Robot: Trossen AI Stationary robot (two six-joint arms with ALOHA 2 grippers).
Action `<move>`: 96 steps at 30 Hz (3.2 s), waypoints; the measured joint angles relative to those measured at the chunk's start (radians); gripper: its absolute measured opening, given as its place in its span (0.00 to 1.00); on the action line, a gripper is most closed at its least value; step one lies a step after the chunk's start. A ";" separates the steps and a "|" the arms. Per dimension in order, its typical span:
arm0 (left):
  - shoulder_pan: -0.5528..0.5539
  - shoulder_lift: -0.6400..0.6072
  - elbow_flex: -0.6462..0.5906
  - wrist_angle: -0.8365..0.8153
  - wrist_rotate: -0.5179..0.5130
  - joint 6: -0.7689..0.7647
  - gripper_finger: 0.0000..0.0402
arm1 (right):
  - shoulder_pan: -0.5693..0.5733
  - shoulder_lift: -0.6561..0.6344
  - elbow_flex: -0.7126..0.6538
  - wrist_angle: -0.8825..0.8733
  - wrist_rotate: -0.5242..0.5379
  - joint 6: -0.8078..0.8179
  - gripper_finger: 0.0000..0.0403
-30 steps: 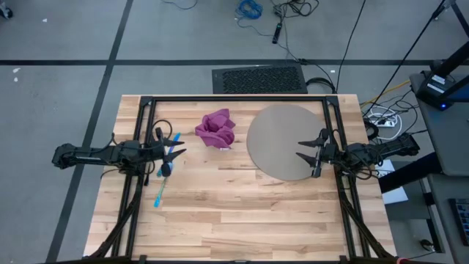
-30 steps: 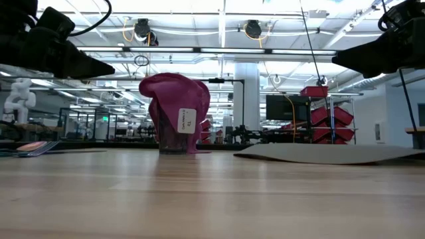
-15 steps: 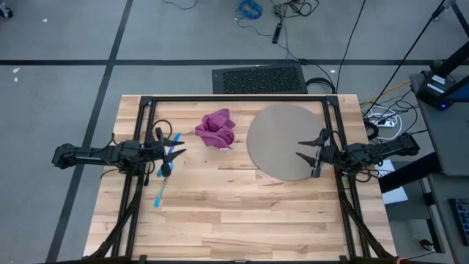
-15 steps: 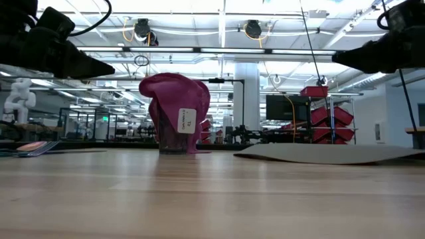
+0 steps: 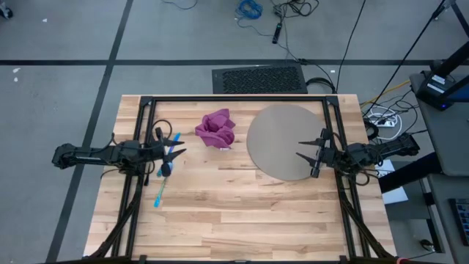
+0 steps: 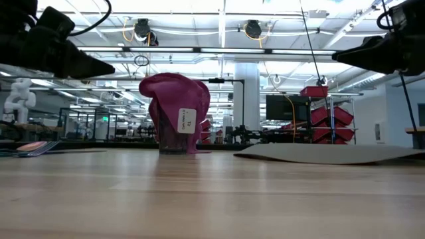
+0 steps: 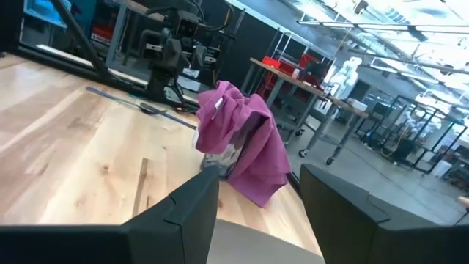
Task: Set table place
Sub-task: Fold the pink table napkin
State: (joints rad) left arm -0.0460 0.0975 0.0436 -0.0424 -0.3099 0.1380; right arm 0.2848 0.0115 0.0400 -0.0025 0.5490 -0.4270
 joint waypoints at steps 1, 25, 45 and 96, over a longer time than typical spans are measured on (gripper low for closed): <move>0.000 0.000 0.000 0.007 0.000 0.000 0.29 | 0.000 0.000 0.000 0.000 0.000 0.010 0.45; 0.000 0.000 0.000 0.029 0.025 -0.235 0.29 | -0.001 0.000 0.000 0.000 0.005 0.387 0.45; 0.000 0.225 0.441 -0.157 -0.143 0.054 0.60 | -0.083 0.147 0.393 0.056 0.001 0.212 0.64; 0.216 1.257 1.063 -0.686 0.100 0.235 0.57 | -0.383 1.097 0.966 -0.613 -0.269 0.321 0.65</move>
State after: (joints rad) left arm 0.1701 1.3546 1.1069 -0.7285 -0.2100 0.3725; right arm -0.0986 1.1088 1.0060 -0.6159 0.2801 -0.1057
